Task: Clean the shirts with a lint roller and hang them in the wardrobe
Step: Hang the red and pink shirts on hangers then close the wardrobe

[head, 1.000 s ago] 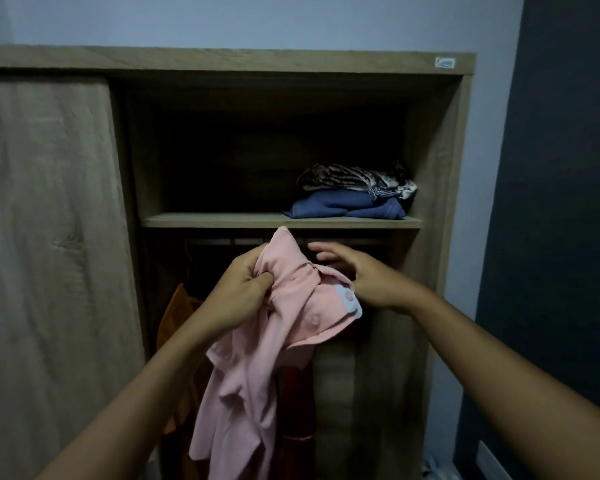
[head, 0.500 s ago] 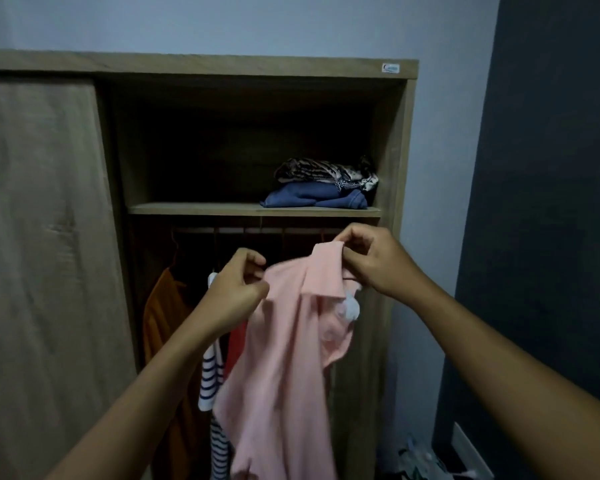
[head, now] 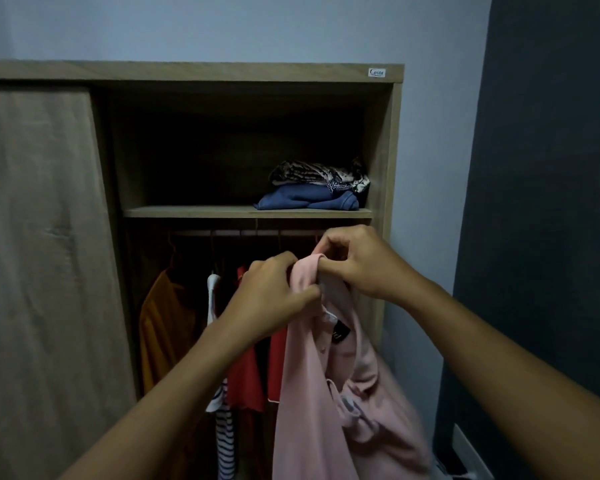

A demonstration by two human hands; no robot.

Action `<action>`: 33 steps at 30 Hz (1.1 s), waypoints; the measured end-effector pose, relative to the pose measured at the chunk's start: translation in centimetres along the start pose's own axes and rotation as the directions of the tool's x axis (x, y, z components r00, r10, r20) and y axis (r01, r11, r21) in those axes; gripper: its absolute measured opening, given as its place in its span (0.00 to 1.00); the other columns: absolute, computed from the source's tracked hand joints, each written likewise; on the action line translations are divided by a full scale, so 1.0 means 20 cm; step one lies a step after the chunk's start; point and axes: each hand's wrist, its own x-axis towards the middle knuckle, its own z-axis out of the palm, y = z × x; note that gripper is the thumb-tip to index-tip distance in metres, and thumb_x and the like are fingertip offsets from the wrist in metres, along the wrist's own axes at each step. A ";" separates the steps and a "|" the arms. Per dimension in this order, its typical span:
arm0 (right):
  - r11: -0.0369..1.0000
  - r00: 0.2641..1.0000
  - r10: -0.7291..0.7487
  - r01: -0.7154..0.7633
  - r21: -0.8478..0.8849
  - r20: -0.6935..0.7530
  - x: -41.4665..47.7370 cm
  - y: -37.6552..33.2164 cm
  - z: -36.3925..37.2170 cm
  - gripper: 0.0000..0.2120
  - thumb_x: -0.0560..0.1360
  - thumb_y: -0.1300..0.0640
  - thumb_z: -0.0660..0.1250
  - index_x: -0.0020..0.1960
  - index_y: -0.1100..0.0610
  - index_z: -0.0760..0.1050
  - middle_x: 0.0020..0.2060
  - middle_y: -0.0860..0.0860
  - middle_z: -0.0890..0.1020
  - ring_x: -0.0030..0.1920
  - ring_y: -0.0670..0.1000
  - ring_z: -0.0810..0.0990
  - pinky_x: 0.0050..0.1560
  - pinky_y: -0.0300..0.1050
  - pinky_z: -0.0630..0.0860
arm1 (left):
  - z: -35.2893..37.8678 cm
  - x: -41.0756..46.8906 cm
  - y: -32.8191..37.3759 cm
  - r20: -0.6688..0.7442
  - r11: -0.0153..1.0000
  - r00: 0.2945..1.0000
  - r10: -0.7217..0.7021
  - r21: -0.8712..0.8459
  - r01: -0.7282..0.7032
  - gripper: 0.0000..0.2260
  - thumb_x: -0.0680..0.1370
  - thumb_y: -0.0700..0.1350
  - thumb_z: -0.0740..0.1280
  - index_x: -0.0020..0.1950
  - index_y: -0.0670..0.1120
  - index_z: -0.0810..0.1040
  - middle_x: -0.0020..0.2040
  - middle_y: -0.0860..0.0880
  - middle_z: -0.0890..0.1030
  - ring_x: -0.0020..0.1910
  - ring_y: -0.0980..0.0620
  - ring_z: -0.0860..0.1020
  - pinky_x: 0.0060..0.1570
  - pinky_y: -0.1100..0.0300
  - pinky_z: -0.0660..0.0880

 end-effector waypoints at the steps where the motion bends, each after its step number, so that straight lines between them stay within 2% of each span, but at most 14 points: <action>1: 1.000 1.000 0.007 -0.007 0.008 -0.014 0.00 0.00 0.00 0.02 0.73 0.58 0.73 0.43 0.56 0.83 0.37 0.47 0.85 0.40 0.44 0.83 0.43 0.46 0.80 | 0.00 0.00 0.01 -0.027 1.000 1.000 0.004 0.006 -0.004 0.16 0.69 0.57 0.71 0.51 0.51 0.76 0.43 0.54 0.80 0.44 0.52 0.79 0.39 0.55 0.76; 5: 0.998 0.996 0.048 -0.046 0.033 -0.075 0.02 0.03 0.03 0.01 0.71 0.57 0.73 0.41 0.54 0.83 0.35 0.46 0.84 0.37 0.44 0.82 0.41 0.46 0.81 | 0.04 0.02 0.03 -0.136 0.981 0.983 0.123 0.166 -0.099 0.21 0.69 0.61 0.69 0.54 0.50 0.70 0.48 0.52 0.78 0.45 0.49 0.78 0.42 0.52 0.74; 7: 0.997 0.994 0.068 -0.065 0.041 -0.087 0.03 0.06 0.05 0.01 0.71 0.57 0.74 0.40 0.54 0.83 0.34 0.47 0.84 0.37 0.44 0.83 0.40 0.46 0.81 | 0.06 0.02 0.03 -0.118 0.956 0.979 0.168 0.262 -0.132 0.21 0.71 0.61 0.67 0.56 0.50 0.69 0.49 0.51 0.79 0.47 0.47 0.79 0.42 0.52 0.71; 9: 0.992 0.991 0.104 -0.097 0.084 -0.086 0.05 0.10 0.07 0.01 0.70 0.60 0.74 0.40 0.56 0.83 0.34 0.48 0.85 0.36 0.47 0.83 0.39 0.48 0.82 | 0.07 0.03 0.01 -0.085 0.951 0.984 0.154 0.284 -0.124 0.18 0.73 0.58 0.66 0.57 0.49 0.71 0.50 0.50 0.80 0.49 0.46 0.79 0.43 0.52 0.70; 12: 0.982 0.987 0.142 -0.132 0.136 -0.068 0.07 0.17 0.11 0.01 0.69 0.61 0.75 0.40 0.57 0.84 0.34 0.50 0.85 0.37 0.50 0.84 0.40 0.49 0.82 | 0.07 0.09 -0.06 -0.087 0.960 0.993 0.077 0.274 -0.051 0.11 0.76 0.50 0.64 0.54 0.47 0.76 0.47 0.46 0.82 0.50 0.43 0.80 0.40 0.55 0.66; 15: 0.972 0.986 0.166 -0.161 0.168 -0.017 0.11 0.23 0.18 0.02 0.69 0.60 0.76 0.41 0.56 0.84 0.35 0.50 0.85 0.38 0.51 0.85 0.40 0.49 0.81 | 0.10 0.16 -0.14 -0.053 0.972 0.999 -0.005 0.234 0.017 0.07 0.78 0.46 0.62 0.46 0.44 0.76 0.45 0.42 0.82 0.49 0.39 0.79 0.39 0.56 0.63; 17: 0.963 0.980 0.194 -0.197 0.184 0.033 0.15 0.27 0.23 0.02 0.69 0.60 0.76 0.41 0.56 0.84 0.35 0.51 0.85 0.37 0.50 0.84 0.37 0.46 0.82 | 0.13 0.21 -0.21 0.007 0.986 0.999 -0.047 0.160 0.045 0.08 0.78 0.45 0.60 0.42 0.43 0.74 0.43 0.41 0.80 0.47 0.38 0.78 0.39 0.55 0.66; 20: 0.932 0.959 0.244 -0.273 0.237 0.142 0.21 0.37 0.29 0.03 0.71 0.59 0.77 0.43 0.58 0.84 0.37 0.53 0.86 0.36 0.46 0.82 0.37 0.39 0.79 | 0.14 0.28 -0.33 0.099 0.992 0.989 -0.113 0.064 0.107 0.13 0.79 0.45 0.59 0.41 0.40 0.77 0.41 0.42 0.79 0.45 0.40 0.78 0.40 0.55 0.68; 23: 0.838 0.897 0.414 -0.442 0.321 0.155 0.28 0.51 0.36 0.03 0.76 0.58 0.72 0.46 0.58 0.83 0.38 0.53 0.86 0.36 0.48 0.83 0.34 0.37 0.76 | 0.14 0.36 -0.46 0.141 0.988 0.978 -0.151 0.003 0.152 0.16 0.78 0.46 0.61 0.37 0.38 0.78 0.36 0.42 0.80 0.41 0.44 0.79 0.34 0.55 0.67; 25: 0.754 0.820 0.570 -0.548 0.361 0.054 0.33 0.64 0.43 0.05 0.77 0.58 0.70 0.44 0.58 0.82 0.36 0.54 0.85 0.33 0.50 0.82 0.32 0.40 0.75 | 0.15 0.40 -0.54 0.153 0.986 0.975 -0.162 -0.024 0.167 0.16 0.76 0.48 0.66 0.34 0.39 0.78 0.31 0.47 0.78 0.34 0.50 0.77 0.30 0.59 0.68; 27: 0.686 0.721 0.692 -0.639 0.348 -0.040 0.37 0.78 0.51 0.08 0.78 0.56 0.69 0.43 0.59 0.81 0.36 0.54 0.83 0.30 0.49 0.80 0.30 0.41 0.74 | 0.16 0.44 -0.62 0.173 0.988 0.975 -0.143 -0.026 0.150 0.15 0.74 0.49 0.68 0.35 0.38 0.78 0.29 0.49 0.76 0.31 0.52 0.75 0.26 0.65 0.66; 30: 0.579 0.586 0.807 -0.764 0.286 -0.069 0.38 0.96 0.65 0.13 0.78 0.51 0.68 0.42 0.61 0.79 0.34 0.55 0.80 0.28 0.49 0.76 0.24 0.38 0.70 | 0.17 0.51 -0.73 0.189 0.990 0.975 -0.120 -0.056 0.133 0.13 0.75 0.48 0.70 0.36 0.39 0.79 0.31 0.49 0.77 0.31 0.54 0.75 0.27 0.69 0.68; 33: 0.501 0.512 0.859 -0.834 0.232 -0.016 0.38 1.09 0.81 0.18 0.76 0.45 0.69 0.38 0.59 0.76 0.34 0.57 0.79 0.31 0.54 0.77 0.25 0.40 0.68 | 0.19 0.57 -0.84 0.183 0.986 0.977 -0.109 -0.103 0.130 0.13 0.76 0.47 0.70 0.36 0.40 0.78 0.30 0.50 0.76 0.31 0.54 0.74 0.27 0.70 0.68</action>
